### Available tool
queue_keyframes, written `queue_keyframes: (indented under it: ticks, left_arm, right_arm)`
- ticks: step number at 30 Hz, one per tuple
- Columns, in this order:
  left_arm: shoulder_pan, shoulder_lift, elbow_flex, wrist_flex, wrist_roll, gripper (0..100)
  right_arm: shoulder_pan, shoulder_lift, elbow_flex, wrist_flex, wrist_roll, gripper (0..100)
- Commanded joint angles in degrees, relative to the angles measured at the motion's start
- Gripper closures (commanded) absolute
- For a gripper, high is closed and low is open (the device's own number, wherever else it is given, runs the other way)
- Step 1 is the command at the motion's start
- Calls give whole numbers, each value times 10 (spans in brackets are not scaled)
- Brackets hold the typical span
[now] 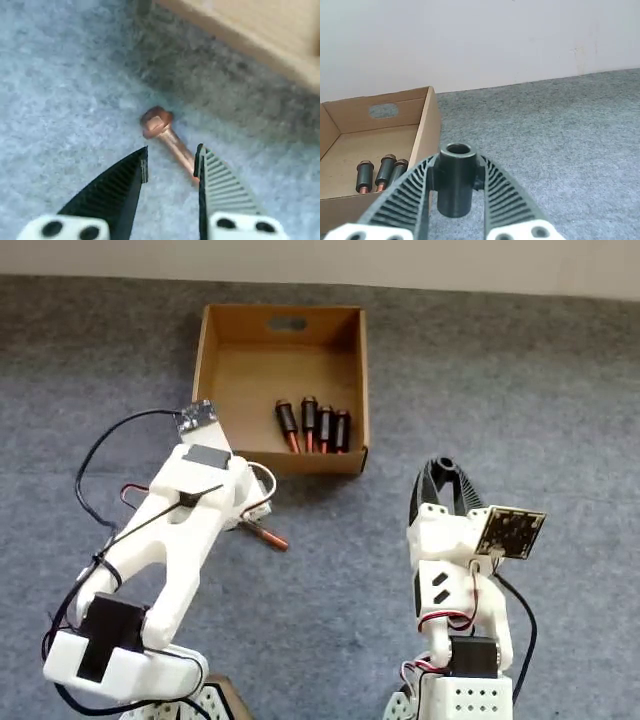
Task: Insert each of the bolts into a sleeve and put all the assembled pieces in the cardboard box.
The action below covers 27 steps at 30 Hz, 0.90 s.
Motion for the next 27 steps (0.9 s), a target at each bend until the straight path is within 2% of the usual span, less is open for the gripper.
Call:
queue_keyframes:
  ticks: [1, 5, 14, 16, 18, 19, 21, 24, 27]
  left_arm:
    - [-3, -1, 25, -67, 6, 829]
    - [-4, -1, 65, -127, 7, 829]
    - [-15, -1, 73, -130, 7, 835]
    - [-13, -1, 73, -129, 5, 881]
    - [-13, -2, 76, -128, 2, 974]
    - [-13, -6, 80, -128, -11, 1000]
    - [-8, -7, 86, -120, -49, 976]
    - [-4, -7, 83, -105, -118, 994]
    - [-2, -8, 77, -102, -222, 993]
  right_arm:
    - [3, -7, 63, 4, -3, 992]
    - [3, -7, 63, 4, -3, 992]
    - [3, -7, 63, 4, -3, 992]
    - [3, -7, 63, 4, -3, 992]
    - [3, -7, 63, 4, -3, 992]
    - [3, -7, 63, 4, -3, 992]
    - [3, -7, 63, 4, -3, 992]
    - [3, -7, 63, 4, -3, 992]
    - [3, -7, 63, 4, -3, 992]
